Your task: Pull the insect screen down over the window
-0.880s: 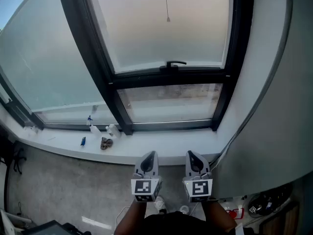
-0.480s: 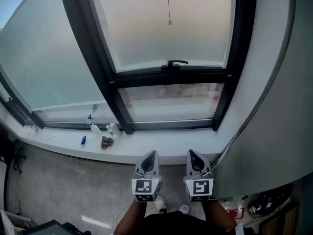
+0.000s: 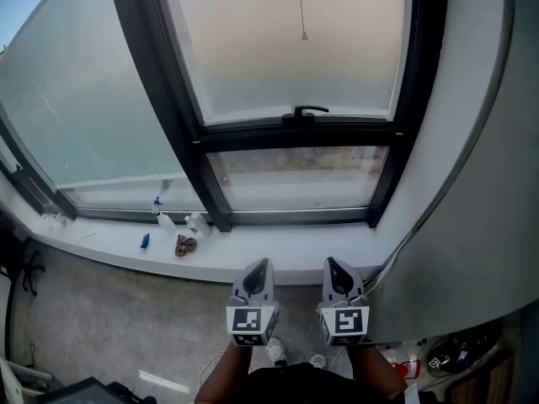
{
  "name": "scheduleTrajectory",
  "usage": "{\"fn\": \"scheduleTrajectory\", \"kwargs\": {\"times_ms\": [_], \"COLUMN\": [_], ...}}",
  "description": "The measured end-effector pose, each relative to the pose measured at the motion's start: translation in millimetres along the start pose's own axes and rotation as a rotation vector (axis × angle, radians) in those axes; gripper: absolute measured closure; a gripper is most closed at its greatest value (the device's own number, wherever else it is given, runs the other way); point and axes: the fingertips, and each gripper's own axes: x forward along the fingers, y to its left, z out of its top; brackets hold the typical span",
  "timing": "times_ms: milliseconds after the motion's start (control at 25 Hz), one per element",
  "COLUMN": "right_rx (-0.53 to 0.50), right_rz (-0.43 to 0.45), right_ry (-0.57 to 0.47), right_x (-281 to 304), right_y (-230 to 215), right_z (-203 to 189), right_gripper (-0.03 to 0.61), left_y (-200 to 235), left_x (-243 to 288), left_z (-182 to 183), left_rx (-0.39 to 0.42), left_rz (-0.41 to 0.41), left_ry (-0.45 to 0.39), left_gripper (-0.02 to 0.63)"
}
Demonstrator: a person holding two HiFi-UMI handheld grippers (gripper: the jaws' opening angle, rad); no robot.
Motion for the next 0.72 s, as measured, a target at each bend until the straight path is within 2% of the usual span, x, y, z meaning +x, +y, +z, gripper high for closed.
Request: {"fn": "scheduleTrajectory", "kwargs": {"times_ms": [280, 440, 720], "right_rx": [0.005, -0.002, -0.006], "right_rz": [-0.003, -0.006, -0.005], "right_ry": [0.004, 0.006, 0.011], "right_x": [4.8, 8.5, 22.4], "right_y": [1.2, 5.6, 14.3], "right_z": [3.2, 5.3, 6.9], "right_gripper": [0.577, 0.577, 0.577], "left_y": [1.6, 7.4, 20.2], "left_x": [3.1, 3.2, 12.1], "left_z": [8.2, 7.5, 3.6], "left_rx": [-0.039, -0.08, -0.072], "left_rz": [0.003, 0.021, -0.043], "left_ry": [-0.019, 0.038, 0.018], "left_gripper": [0.612, 0.612, 0.612]}}
